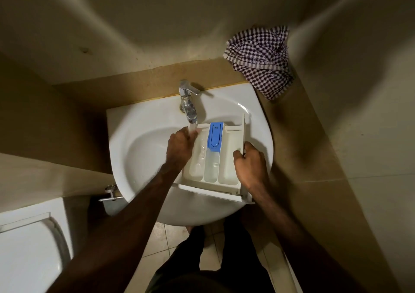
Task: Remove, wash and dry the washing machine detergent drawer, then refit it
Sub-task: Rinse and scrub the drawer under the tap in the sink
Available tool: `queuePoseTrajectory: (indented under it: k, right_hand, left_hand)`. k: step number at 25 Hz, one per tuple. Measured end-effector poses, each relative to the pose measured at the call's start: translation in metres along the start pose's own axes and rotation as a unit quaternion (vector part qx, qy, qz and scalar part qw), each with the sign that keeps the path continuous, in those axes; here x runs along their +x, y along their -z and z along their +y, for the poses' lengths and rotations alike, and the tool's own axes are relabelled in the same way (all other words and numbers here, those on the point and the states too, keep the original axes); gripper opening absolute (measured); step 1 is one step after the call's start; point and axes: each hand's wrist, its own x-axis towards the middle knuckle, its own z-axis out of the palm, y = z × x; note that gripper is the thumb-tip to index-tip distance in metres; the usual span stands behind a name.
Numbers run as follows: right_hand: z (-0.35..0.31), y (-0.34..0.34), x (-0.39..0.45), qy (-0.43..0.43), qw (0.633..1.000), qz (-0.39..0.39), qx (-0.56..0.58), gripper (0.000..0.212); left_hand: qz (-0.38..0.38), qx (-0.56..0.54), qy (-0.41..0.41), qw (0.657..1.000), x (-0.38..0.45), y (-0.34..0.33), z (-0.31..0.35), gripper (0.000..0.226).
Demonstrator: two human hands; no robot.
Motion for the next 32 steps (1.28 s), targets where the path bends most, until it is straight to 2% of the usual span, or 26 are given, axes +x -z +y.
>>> queuePoseTrajectory:
  k: [2, 4, 5, 6, 8, 9, 11, 14, 16, 17, 19, 20, 23, 24, 26, 28, 30, 32]
  right_hand:
    - [0.000, -0.001, 0.002, 0.000, 1.000, 0.001, 0.007, 0.025]
    - [0.002, 0.000, 0.005, -0.007, 1.000, -0.002, 0.017, 0.022]
    - [0.003, 0.001, 0.007, -0.012, 1.000, -0.009, 0.023, 0.021]
    - [0.004, 0.003, 0.009, -0.015, 0.999, -0.017, 0.030, 0.019]
    - [0.004, 0.006, 0.012, -0.018, 0.999, -0.033, 0.037, 0.017]
    - [0.004, 0.007, 0.014, -0.019, 0.998, -0.036, 0.039, 0.017]
    - [0.002, 0.009, 0.014, -0.018, 0.998, -0.039, 0.039, 0.019]
    - [0.002, 0.009, 0.014, -0.009, 0.998, -0.042, 0.038, 0.020]
    - [0.002, 0.005, 0.014, -0.009, 0.998, -0.044, 0.036, 0.018]
    - [0.002, 0.003, 0.013, -0.014, 0.998, -0.044, 0.047, 0.018]
    - [0.000, -0.005, 0.011, -0.021, 0.997, -0.044, 0.068, 0.017]
    - [-0.002, -0.008, 0.009, -0.017, 0.996, -0.042, 0.070, 0.017]
    - [-0.007, -0.013, 0.005, -0.001, 0.997, -0.040, 0.068, 0.015]
    - [-0.008, -0.013, 0.006, 0.004, 0.997, -0.042, 0.066, 0.017]
    - [-0.006, -0.012, 0.011, 0.012, 0.997, -0.049, 0.065, 0.019]
    - [-0.005, -0.011, 0.013, 0.016, 0.996, -0.054, 0.067, 0.018]
    - [-0.004, -0.012, 0.015, 0.016, 0.996, -0.055, 0.067, 0.016]
    - [-0.002, -0.015, 0.017, 0.010, 0.996, -0.053, 0.075, 0.015]
  left_hand:
    - [0.057, 0.128, -0.035, 0.989, -0.010, 0.011, -0.003, 0.030]
    - [0.138, 0.232, -0.146, 0.952, -0.024, 0.021, -0.008, 0.025]
    - [0.138, 0.280, -0.242, 0.919, -0.029, 0.021, -0.016, 0.017]
    - [0.098, 0.330, -0.344, 0.873, -0.029, 0.021, -0.026, 0.011]
    - [-0.014, 0.412, -0.497, 0.763, -0.015, 0.027, -0.041, 0.022]
    - [-0.050, 0.440, -0.535, 0.720, -0.004, 0.029, -0.043, 0.030]
    - [-0.082, 0.488, -0.549, 0.674, 0.009, 0.027, -0.042, 0.043]
    - [-0.114, 0.606, -0.458, 0.640, 0.003, 0.016, -0.036, 0.060]
    - [-0.128, 0.648, -0.448, 0.603, -0.002, 0.013, -0.040, 0.054]
    - [-0.136, 0.630, -0.474, 0.600, -0.004, 0.017, -0.042, 0.043]
    - [-0.152, 0.555, -0.537, 0.617, 0.000, 0.035, -0.052, 0.026]
    - [-0.176, 0.521, -0.545, 0.634, 0.003, 0.046, -0.055, 0.030]
    - [-0.248, 0.486, -0.530, 0.649, 0.000, 0.062, -0.059, 0.057]
    - [-0.248, 0.482, -0.523, 0.658, -0.004, 0.062, -0.058, 0.060]
    - [-0.200, 0.512, -0.502, 0.668, -0.007, 0.058, -0.061, 0.059]
    - [-0.148, 0.560, -0.425, 0.696, -0.011, 0.051, -0.058, 0.066]
    - [-0.132, 0.605, -0.377, 0.688, -0.015, 0.040, -0.050, 0.067]
    - [-0.139, 0.602, -0.387, 0.684, -0.017, 0.030, -0.048, 0.053]
